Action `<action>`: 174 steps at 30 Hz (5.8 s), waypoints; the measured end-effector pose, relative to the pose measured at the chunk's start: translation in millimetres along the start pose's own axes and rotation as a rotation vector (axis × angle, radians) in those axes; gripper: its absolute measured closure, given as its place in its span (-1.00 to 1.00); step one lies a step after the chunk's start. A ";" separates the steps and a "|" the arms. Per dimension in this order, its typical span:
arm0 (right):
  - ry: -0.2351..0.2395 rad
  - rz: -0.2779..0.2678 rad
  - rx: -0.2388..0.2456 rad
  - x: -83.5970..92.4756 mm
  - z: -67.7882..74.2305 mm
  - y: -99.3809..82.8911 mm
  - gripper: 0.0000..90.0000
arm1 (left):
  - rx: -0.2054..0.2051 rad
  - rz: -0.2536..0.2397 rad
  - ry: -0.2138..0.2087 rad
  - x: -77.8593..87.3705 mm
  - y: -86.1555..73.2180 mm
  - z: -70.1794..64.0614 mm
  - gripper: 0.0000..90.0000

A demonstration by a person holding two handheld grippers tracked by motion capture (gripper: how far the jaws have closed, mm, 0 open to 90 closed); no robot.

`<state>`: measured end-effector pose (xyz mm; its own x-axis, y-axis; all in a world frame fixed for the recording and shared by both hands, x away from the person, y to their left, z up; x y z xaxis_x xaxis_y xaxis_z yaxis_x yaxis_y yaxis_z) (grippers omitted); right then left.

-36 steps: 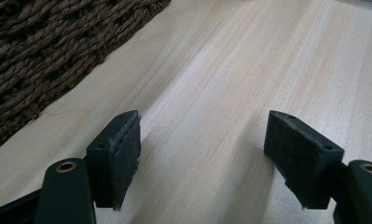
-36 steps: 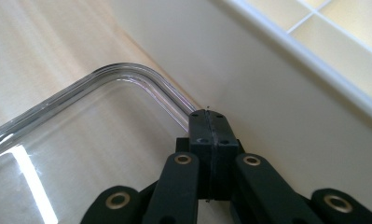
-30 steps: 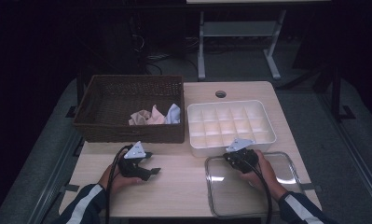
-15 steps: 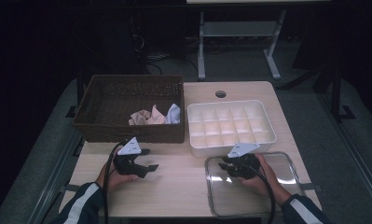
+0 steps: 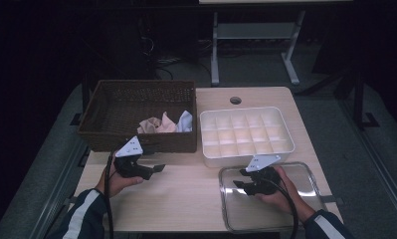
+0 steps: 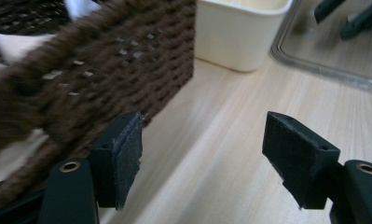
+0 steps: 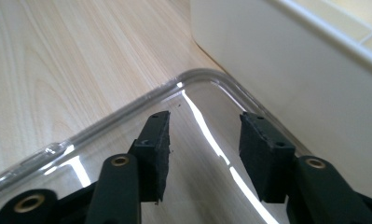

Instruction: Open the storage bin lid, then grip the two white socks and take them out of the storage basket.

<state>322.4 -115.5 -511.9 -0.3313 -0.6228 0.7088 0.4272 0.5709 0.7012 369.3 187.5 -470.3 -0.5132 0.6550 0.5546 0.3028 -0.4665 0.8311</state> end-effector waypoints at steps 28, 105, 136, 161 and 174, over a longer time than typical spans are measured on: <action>0.063 0.029 0.015 -10.2 13.2 -3.3 0.01 | -0.057 -0.012 0.071 3.5 91.7 70.4 -0.39; 0.088 0.013 0.027 -6.1 21.9 -2.9 -0.16 | -0.192 0.270 0.165 -110.4 114.3 101.5 0.71; 0.099 -0.018 0.014 -4.5 20.6 -1.2 -0.20 | -0.027 -0.012 0.250 -36.3 131.9 103.4 0.75; 0.108 -0.011 0.062 -2.6 29.2 -1.5 0.60 | -0.091 -0.207 0.167 41.0 159.3 39.0 0.76; 0.124 -0.016 0.075 -1.7 34.3 -0.2 0.62 | -0.126 -0.268 0.060 68.3 154.1 -13.6 0.76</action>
<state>294.0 -96.2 -510.6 -0.2289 -0.6905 0.6861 0.3567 0.5963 0.7191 370.0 152.3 -305.0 -0.6088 0.7302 0.3101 0.0504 -0.3545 0.9337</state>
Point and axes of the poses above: each handheld gripper's, and its own axes: x roughly backward along the jaws, y roughly out of its top, z roughly to its left, the point moved 9 cm from there along -x, roughly forward along the jaws, and after that the axes turned 5 degrees about y, right-handed, at the moved point
